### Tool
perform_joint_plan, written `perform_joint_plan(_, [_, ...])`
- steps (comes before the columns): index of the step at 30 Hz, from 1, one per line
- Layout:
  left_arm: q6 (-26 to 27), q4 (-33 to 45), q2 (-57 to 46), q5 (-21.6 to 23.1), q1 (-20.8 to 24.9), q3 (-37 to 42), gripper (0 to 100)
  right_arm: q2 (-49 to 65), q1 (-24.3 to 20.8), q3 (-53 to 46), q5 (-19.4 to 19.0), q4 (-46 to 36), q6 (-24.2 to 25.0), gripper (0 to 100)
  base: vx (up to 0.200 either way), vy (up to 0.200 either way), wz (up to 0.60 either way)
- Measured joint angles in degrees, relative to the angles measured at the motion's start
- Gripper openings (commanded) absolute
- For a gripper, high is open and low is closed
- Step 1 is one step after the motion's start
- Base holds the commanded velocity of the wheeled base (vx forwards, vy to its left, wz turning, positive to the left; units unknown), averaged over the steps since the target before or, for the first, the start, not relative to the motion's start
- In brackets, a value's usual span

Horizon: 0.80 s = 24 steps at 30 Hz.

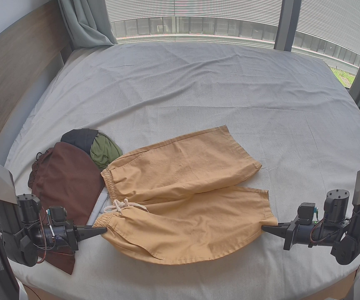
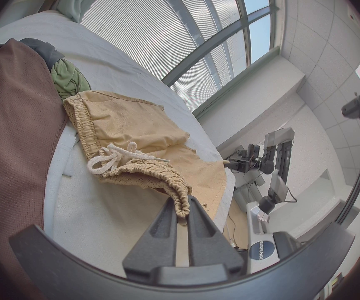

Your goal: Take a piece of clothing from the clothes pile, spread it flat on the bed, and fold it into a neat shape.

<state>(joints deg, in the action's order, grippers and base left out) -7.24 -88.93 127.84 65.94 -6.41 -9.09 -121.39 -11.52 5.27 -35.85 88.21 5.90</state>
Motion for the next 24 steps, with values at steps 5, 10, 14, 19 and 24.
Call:
perform_joint_plan(5, [-3.5, 0.0, -3.0, -2.0, 1.1, -0.8, 0, 0.5, 0.0, 0.5, 0.0, 0.0, 0.2, 0, 0.0, 0.0, 0.0])
perform_joint_plan(10, [-3.9, 0.0, -4.2, -5.2, 2.0, -2.1, 0, 1.7, -0.1, 1.0, 0.0, 0.0, 1.6, 0, 0.0, 0.0, 0.0])
perform_joint_plan(14, [-4.0, 0.0, -4.7, -6.5, 2.4, -2.8, 0, 3.0, -0.5, 1.2, 0.0, 0.0, 2.8, 0, 0.0, 0.0, 0.0])
perform_joint_plan(19, [-3.9, 0.0, -4.9, -7.7, 3.0, -3.6, 0, 4.0, -0.9, 1.3, 0.0, 0.0, 2.9, 0, 0.0, 0.0, 0.0])
perform_joint_plan(24, [-3.9, 0.0, -5.0, -7.9, 3.2, -3.9, 0, 4.5, -1.1, 1.3, 0.0, 0.0, 2.8, 0, 0.0, 0.0, 0.0])
